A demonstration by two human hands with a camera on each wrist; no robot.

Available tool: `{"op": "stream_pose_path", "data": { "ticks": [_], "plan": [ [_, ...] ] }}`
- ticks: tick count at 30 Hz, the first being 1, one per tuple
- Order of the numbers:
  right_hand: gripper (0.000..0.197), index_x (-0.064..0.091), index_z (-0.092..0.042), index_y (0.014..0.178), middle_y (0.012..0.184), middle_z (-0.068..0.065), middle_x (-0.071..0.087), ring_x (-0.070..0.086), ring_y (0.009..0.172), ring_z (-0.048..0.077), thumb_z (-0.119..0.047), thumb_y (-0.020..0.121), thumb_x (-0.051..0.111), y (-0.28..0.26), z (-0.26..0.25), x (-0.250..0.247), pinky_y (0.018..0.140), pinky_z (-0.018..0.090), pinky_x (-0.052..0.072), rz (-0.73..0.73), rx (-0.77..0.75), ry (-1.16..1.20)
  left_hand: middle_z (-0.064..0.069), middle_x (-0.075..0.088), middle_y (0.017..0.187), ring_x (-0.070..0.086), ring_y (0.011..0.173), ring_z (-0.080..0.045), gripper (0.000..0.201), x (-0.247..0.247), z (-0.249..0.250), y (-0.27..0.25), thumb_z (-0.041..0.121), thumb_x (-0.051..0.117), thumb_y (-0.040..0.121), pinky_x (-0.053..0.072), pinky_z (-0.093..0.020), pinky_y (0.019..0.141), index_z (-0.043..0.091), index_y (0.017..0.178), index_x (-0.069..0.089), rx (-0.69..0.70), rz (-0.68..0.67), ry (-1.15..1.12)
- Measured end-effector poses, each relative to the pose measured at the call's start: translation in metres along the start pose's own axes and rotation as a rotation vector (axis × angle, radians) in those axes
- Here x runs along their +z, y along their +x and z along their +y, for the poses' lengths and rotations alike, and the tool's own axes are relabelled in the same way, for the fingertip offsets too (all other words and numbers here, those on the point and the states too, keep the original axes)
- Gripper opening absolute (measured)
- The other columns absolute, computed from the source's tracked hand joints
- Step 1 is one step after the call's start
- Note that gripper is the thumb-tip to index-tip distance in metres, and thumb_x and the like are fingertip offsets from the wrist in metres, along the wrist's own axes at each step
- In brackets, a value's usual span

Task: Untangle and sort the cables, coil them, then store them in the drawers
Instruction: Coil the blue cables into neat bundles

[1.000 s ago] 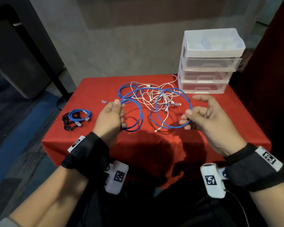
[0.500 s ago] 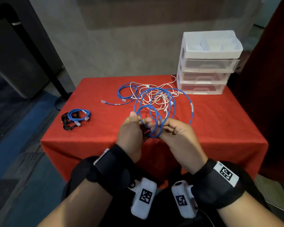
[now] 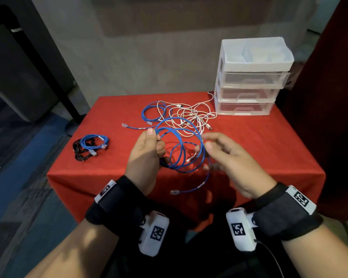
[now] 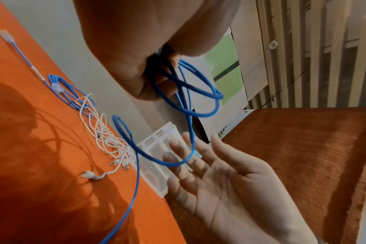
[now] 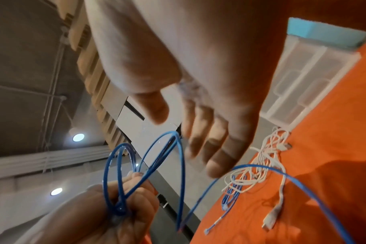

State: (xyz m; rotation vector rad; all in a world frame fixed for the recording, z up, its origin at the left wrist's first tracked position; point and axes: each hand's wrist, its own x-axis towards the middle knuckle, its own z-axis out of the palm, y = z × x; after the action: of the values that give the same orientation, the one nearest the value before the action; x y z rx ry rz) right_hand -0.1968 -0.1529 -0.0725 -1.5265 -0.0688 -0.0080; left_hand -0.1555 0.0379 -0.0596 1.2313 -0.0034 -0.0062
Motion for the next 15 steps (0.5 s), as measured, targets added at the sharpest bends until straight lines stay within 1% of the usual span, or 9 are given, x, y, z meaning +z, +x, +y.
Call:
{"op": "stream_pose_path", "data": {
  "ticks": [2, 4, 5, 7, 8, 9, 11, 13, 15],
  "plan": [
    [0.020, 0.067, -0.007, 0.114, 0.079, 0.004, 0.069, 0.058, 0.073, 0.009, -0.016, 0.106, 0.051, 0.000, 0.000, 0.002, 0.067, 0.020, 0.044, -0.062, -0.012, -0.087, 0.006, 0.035, 0.061, 0.030, 0.051, -0.007, 0.031, 0.000, 0.002, 0.001, 0.033, 0.034, 0.110, 0.040, -0.020, 0.049, 0.020, 0.084, 0.045, -0.008, -0.034, 0.000],
    [0.020, 0.070, -0.007, 0.107, 0.068, 0.001, 0.065, 0.053, 0.064, 0.014, -0.017, 0.105, 0.053, 0.002, -0.003, -0.001, 0.061, 0.023, 0.041, -0.048, -0.014, -0.126, 0.004, 0.043, 0.062, 0.037, 0.052, -0.007, 0.030, -0.004, 0.006, 0.004, 0.031, 0.035, 0.110, 0.045, -0.022, 0.051, 0.018, 0.085, 0.046, -0.003, -0.046, -0.002],
    [0.020, 0.072, -0.008, 0.105, 0.065, 0.002, 0.063, 0.050, 0.063, 0.018, -0.018, 0.104, 0.055, 0.003, -0.004, -0.004, 0.059, 0.026, 0.040, -0.036, -0.019, -0.153, 0.003, 0.051, 0.064, 0.046, 0.053, -0.008, 0.030, -0.008, 0.008, 0.006, 0.030, 0.035, 0.110, 0.050, -0.024, 0.052, 0.017, 0.085, 0.047, 0.002, -0.042, 0.019],
    [0.018, 0.074, -0.011, 0.103, 0.064, 0.002, 0.058, 0.046, 0.062, 0.019, -0.019, 0.103, 0.057, 0.006, -0.007, -0.013, 0.058, 0.030, 0.038, -0.019, -0.063, -0.274, -0.003, 0.068, 0.079, 0.066, 0.064, -0.014, 0.029, -0.018, 0.011, 0.012, 0.030, 0.036, 0.109, 0.059, -0.031, 0.058, 0.016, 0.088, 0.049, -0.004, -0.019, 0.088],
    [0.017, 0.074, -0.014, 0.102, 0.064, 0.001, 0.056, 0.046, 0.062, 0.018, -0.018, 0.103, 0.058, 0.008, -0.008, -0.018, 0.059, 0.031, 0.040, -0.005, -0.091, -0.340, -0.005, 0.071, 0.086, 0.071, 0.070, -0.016, 0.028, -0.024, 0.012, 0.016, 0.031, 0.036, 0.109, 0.061, -0.032, 0.060, 0.017, 0.089, 0.049, -0.013, 0.001, 0.113],
    [0.016, 0.074, -0.017, 0.103, 0.065, 0.000, 0.055, 0.047, 0.062, 0.016, -0.017, 0.103, 0.058, 0.010, -0.009, -0.025, 0.061, 0.034, 0.043, 0.021, -0.113, -0.392, -0.005, 0.073, 0.088, 0.073, 0.071, -0.017, 0.028, -0.032, 0.014, 0.022, 0.032, 0.036, 0.109, 0.061, -0.032, 0.060, 0.017, 0.089, 0.049, -0.027, 0.030, 0.123],
    [0.018, 0.072, -0.020, 0.104, 0.064, -0.004, 0.053, 0.051, 0.060, 0.012, -0.014, 0.104, 0.055, 0.011, -0.013, -0.040, 0.063, 0.033, 0.050, 0.088, -0.157, -0.447, -0.002, 0.071, 0.076, 0.068, 0.060, -0.010, 0.030, -0.050, 0.019, 0.034, 0.033, 0.035, 0.110, 0.057, -0.026, 0.052, 0.018, 0.087, 0.048, -0.054, 0.113, 0.126],
    [0.022, 0.067, -0.018, 0.101, 0.066, -0.003, 0.056, 0.056, 0.060, 0.011, -0.006, 0.105, 0.049, 0.010, -0.018, -0.057, 0.064, 0.026, 0.054, 0.148, -0.180, -0.367, 0.004, 0.056, 0.064, 0.050, 0.045, -0.003, 0.031, -0.068, 0.022, 0.046, 0.032, 0.035, 0.110, 0.047, -0.019, 0.044, 0.019, 0.084, 0.047, -0.069, 0.205, 0.156],
    [0.025, 0.062, -0.017, 0.098, 0.074, 0.000, 0.060, 0.058, 0.063, 0.013, -0.001, 0.106, 0.044, 0.008, -0.021, -0.074, 0.065, 0.024, 0.053, 0.174, -0.172, -0.234, 0.007, 0.041, 0.060, 0.036, 0.040, -0.002, 0.032, -0.084, 0.021, 0.053, 0.032, 0.035, 0.110, 0.038, -0.016, 0.040, 0.021, 0.082, 0.046, -0.100, 0.271, 0.157]
  ]
}}
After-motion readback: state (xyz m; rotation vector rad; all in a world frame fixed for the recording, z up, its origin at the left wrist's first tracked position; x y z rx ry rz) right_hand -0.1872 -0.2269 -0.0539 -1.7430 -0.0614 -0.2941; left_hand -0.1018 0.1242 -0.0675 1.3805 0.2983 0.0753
